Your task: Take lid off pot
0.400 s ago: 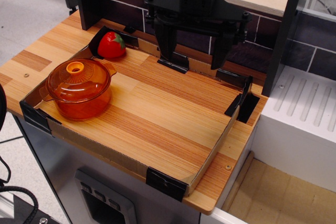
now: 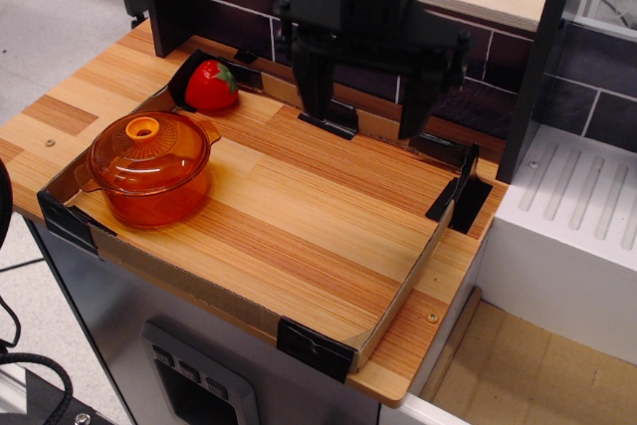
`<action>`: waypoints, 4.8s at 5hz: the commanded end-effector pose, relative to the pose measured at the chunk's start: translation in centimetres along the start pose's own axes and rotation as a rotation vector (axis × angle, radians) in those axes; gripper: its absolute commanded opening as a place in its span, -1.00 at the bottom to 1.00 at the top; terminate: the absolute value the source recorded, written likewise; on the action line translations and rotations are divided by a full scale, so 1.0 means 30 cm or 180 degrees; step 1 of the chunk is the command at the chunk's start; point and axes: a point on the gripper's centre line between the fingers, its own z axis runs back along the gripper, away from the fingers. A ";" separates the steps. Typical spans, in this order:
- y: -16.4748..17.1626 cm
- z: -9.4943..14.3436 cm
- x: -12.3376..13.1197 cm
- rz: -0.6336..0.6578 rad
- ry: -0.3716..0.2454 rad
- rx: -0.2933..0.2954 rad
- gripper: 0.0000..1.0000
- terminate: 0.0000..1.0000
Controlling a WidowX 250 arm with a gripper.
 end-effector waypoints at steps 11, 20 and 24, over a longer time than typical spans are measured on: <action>0.536 -0.177 0.037 -0.0374 -0.0049 0.0084 1.00 -1.00; 0.180 -0.124 0.172 0.0072 0.0119 -0.0051 -1.00 -1.00; 0.037 -0.264 0.130 -0.0140 0.0168 -0.0029 1.00 -1.00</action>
